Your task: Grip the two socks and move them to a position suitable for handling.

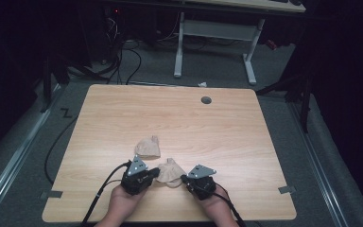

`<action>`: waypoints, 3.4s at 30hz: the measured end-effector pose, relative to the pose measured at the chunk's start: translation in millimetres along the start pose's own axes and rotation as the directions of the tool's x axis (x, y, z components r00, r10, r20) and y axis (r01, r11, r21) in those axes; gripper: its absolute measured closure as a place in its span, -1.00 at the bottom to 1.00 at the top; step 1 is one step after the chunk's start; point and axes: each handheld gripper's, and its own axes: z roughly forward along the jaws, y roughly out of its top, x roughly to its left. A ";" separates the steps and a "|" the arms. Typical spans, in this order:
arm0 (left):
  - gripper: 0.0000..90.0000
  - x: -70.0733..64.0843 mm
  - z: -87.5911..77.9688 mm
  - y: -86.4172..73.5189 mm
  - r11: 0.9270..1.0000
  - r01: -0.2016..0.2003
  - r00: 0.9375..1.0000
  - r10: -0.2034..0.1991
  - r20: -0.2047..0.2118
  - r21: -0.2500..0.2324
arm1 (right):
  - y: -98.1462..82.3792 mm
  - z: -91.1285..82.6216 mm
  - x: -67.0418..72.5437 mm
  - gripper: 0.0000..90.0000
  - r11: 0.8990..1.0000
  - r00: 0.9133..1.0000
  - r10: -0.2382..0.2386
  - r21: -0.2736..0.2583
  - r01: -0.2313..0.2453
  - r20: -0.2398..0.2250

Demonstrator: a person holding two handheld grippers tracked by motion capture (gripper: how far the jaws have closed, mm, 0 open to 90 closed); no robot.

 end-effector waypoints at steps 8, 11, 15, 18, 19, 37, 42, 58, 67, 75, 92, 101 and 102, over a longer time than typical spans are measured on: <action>0.66 22.3 4.8 7.3 0.999 0.049 0.997 -0.050 -0.054 -0.012 | -1.3 -4.3 10.4 0.96 1.000 1.000 -0.018 -0.025 0.018 -0.018; 0.56 23.7 -2.9 2.2 0.997 0.071 0.996 -0.072 -0.046 -0.022 | 0.2 -8.9 5.8 0.94 0.998 1.000 -0.006 -0.065 0.006 0.004; 0.52 19.3 -10.6 -5.2 0.996 0.081 0.996 -0.082 -0.031 -0.027 | 8.2 -9.8 -1.1 0.89 0.995 0.998 0.017 -0.098 -0.012 0.055; 0.57 10.7 -12.3 -11.1 0.998 0.058 0.998 -0.058 -0.017 -0.017 | 12.3 -5.0 -3.8 0.90 0.996 0.996 0.018 -0.084 -0.010 0.086; 0.64 8.0 -12.2 -13.0 0.999 0.045 0.999 -0.045 -0.017 -0.011 | 13.4 -1.1 -6.0 0.90 0.997 0.995 0.026 -0.072 -0.019 0.093; 0.98 6.7 -22.4 -18.4 0.999 0.035 0.999 -0.035 -0.024 -0.006 | 53.7 15.7 37.9 0.30 0.997 0.998 -0.061 -0.053 0.063 0.035; 0.96 3.8 -21.1 -17.5 0.999 0.035 0.999 -0.035 -0.013 0.002 | 57.2 43.8 37.7 0.70 0.995 0.995 -0.092 0.042 0.090 0.047; 1.00 -10.3 16.1 -8.0 0.994 -0.019 1.000 0.020 -0.001 0.104 | 46.4 29.1 18.0 0.93 0.999 0.998 0.021 -0.041 -0.018 0.060; 1.00 -15.2 9.8 1.8 0.998 -0.018 1.000 0.017 0.020 0.055 | 42.9 20.9 13.0 0.93 0.996 0.997 0.052 -0.079 -0.047 0.060; 1.00 -21.7 32.1 5.1 0.994 -0.043 0.999 0.040 0.034 0.104 | 42.9 19.8 10.4 0.93 0.993 0.996 0.072 -0.094 -0.067 0.056; 1.00 -26.0 34.9 2.9 0.990 -0.102 0.995 0.101 0.009 0.102 | 10.0 -12.0 -12.6 0.92 0.989 0.982 0.120 -0.098 -0.107 0.144; 1.00 -26.8 34.5 1.7 0.990 -0.107 0.994 0.106 0.006 0.096 | -12.3 -20.9 -21.5 0.85 0.988 0.972 0.149 -0.067 -0.138 0.182; 1.00 -26.4 34.4 1.7 0.990 -0.104 0.995 0.103 0.008 0.096 | -12.3 -23.2 -21.7 0.83 0.987 0.971 0.153 -0.076 -0.141 0.184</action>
